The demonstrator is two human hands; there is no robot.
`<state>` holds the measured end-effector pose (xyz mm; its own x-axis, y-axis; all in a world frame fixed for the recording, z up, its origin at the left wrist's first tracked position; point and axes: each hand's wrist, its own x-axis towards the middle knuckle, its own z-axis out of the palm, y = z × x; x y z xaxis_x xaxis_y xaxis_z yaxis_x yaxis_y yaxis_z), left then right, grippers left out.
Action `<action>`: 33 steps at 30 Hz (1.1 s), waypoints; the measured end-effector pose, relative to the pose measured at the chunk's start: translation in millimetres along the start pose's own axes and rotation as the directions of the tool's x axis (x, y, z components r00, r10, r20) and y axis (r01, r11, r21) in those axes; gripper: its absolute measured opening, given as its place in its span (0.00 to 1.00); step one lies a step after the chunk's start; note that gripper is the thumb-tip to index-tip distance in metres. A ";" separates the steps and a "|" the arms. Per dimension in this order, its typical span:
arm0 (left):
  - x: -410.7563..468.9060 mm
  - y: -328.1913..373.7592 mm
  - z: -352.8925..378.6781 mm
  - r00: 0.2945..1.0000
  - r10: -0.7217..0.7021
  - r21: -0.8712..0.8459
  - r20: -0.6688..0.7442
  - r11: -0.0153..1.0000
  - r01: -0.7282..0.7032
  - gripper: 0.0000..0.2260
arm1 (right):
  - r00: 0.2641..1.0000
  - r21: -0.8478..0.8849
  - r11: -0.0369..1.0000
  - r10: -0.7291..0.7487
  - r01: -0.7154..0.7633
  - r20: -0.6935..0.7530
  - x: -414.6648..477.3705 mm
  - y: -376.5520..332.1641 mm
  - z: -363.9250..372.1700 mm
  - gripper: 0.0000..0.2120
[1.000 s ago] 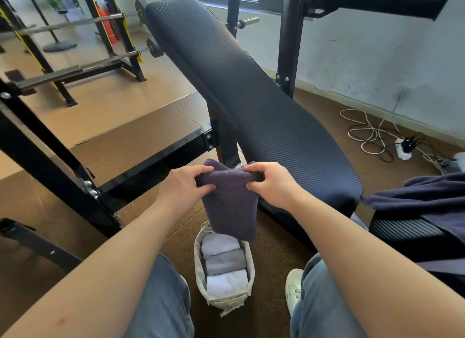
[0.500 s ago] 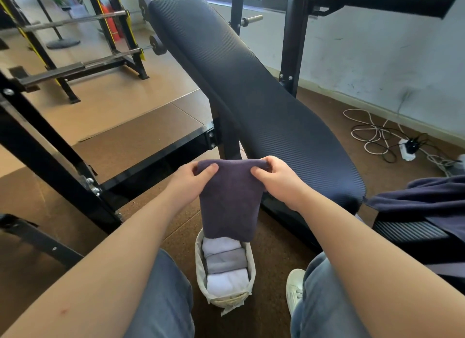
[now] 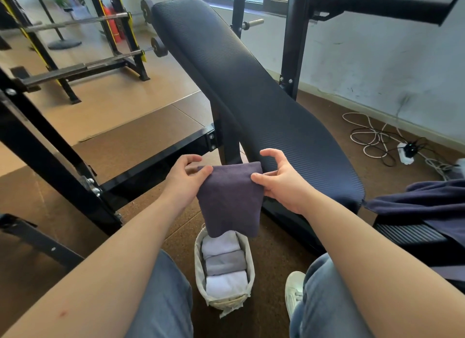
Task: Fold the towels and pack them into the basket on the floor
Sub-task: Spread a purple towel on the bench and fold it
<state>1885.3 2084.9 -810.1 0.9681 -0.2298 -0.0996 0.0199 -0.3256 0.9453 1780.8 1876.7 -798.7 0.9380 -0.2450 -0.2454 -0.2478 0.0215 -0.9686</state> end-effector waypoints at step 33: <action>-5.0 -3.7 -5.5 0.966 0.114 0.374 0.232 0.906 -0.197 0.07 | 0.986 -0.544 0.836 -0.138 0.068 -0.090 11.8 10.4 0.9 0.18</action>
<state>1881.7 2092.3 -811.4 0.8795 -0.4720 -0.0604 -0.2660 -0.5928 0.7601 1789.5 1874.8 -811.7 0.9376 -0.3317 -0.1044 -0.2757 -0.5263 -0.8044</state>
